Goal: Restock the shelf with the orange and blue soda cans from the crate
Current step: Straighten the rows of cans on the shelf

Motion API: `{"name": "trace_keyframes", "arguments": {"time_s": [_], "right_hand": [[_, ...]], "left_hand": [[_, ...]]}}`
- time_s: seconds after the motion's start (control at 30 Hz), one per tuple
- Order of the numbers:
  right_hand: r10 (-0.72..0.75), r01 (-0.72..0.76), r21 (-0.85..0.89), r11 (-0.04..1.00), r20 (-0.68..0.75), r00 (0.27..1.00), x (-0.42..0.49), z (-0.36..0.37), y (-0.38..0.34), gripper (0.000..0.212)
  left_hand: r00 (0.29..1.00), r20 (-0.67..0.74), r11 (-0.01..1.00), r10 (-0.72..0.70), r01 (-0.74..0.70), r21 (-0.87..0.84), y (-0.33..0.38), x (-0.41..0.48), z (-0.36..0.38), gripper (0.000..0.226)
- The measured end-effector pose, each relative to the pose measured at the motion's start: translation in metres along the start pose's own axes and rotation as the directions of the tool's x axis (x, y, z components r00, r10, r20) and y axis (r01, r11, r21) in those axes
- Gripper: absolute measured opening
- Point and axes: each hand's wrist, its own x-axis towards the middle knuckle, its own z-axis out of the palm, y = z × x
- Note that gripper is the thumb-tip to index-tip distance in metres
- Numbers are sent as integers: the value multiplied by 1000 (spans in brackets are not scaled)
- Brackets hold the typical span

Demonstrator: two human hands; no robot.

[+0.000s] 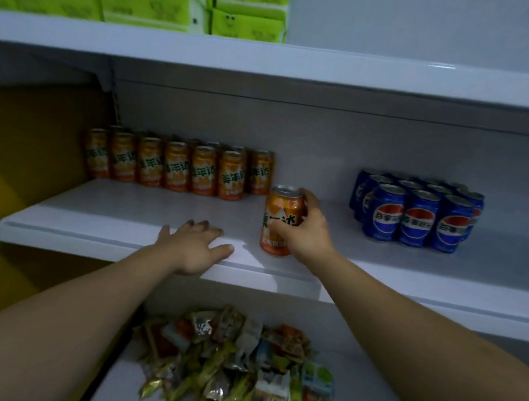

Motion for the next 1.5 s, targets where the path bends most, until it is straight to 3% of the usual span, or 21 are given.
{"name": "trace_keyframes", "arguments": {"time_s": [0.23,0.43,0.7,1.07,1.23,1.33,1.5], "right_hand": [[17,-9,-199,980,38,999,61,23,10,88],[-16,24,-180,983,45,999,99,47,28,76],[12,-13,-312,950,-5,1000,141,61,37,69],[7,-10,-353,935,-12,1000,163,73,49,59],[94,-75,-397,915,29,995,153,66,41,73],[116,-77,-465,882,55,992,130,46,23,87],[186,-55,-679,732,122,975,72,-14,-11,81]], "left_hand": [[999,-43,1000,-4,4,-5,1,15,6,71],[997,-78,1000,9,-9,1,-4,17,9,73],[995,-103,1000,14,-14,4,-3,19,13,73],[992,-125,1000,13,-13,2,-3,20,15,72],[994,-105,1000,12,-12,-3,-3,19,12,71],[996,-91,1000,14,-16,-23,-2,18,9,71],[999,-8,990,45,-46,-130,-3,6,-7,77]]}}
